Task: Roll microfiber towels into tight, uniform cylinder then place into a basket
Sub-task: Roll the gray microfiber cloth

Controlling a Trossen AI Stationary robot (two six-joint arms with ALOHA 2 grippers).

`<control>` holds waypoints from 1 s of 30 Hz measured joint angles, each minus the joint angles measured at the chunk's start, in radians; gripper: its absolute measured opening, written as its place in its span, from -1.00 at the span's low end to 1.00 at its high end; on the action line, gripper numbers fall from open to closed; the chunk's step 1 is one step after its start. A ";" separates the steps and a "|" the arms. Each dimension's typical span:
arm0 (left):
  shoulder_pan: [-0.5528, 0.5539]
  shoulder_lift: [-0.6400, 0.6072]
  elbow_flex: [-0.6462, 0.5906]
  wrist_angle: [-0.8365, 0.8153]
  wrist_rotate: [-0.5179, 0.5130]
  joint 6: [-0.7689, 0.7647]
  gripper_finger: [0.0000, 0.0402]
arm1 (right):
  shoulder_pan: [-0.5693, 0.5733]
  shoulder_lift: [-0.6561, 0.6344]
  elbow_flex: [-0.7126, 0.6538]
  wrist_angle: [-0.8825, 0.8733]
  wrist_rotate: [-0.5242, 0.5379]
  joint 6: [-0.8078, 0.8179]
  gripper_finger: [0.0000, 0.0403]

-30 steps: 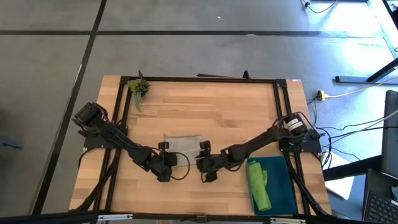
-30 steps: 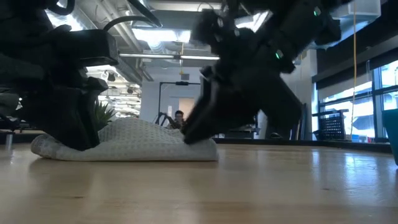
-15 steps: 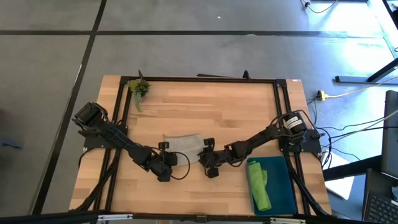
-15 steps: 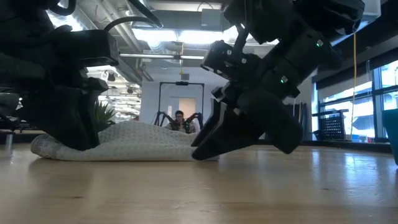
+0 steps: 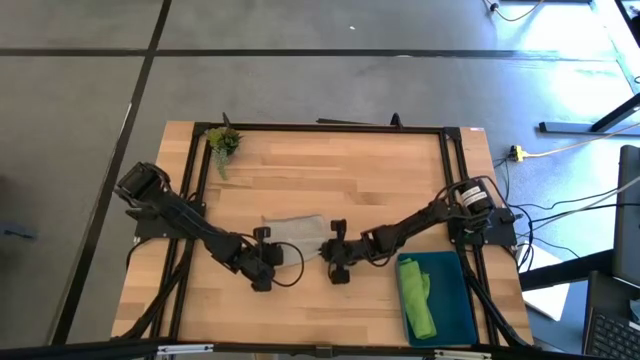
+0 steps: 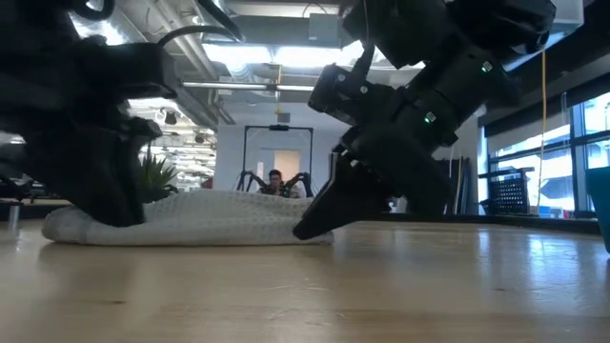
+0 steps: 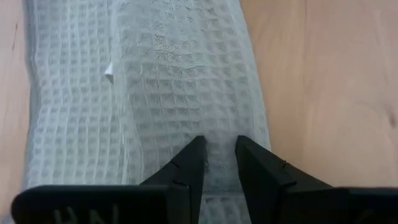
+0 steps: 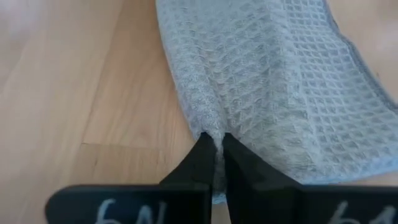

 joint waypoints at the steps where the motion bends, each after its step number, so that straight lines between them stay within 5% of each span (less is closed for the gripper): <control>1: -0.001 -0.019 -0.001 -0.011 0.004 0.002 -0.57 | -0.002 -0.001 0.000 -0.001 -0.008 0.005 -0.91; 6: -0.002 -0.126 -0.002 -0.021 -0.009 0.055 -0.57 | -0.003 0.001 -0.001 -0.002 -0.019 0.021 -0.92; 12: 0.022 -0.176 0.001 0.027 -0.160 0.133 -0.57 | -0.004 0.002 -0.002 -0.003 -0.030 0.028 -0.92; 30: 0.136 0.081 0.009 0.120 -0.141 0.150 -0.57 | -0.006 -0.012 0.001 -0.008 -0.152 0.059 -0.92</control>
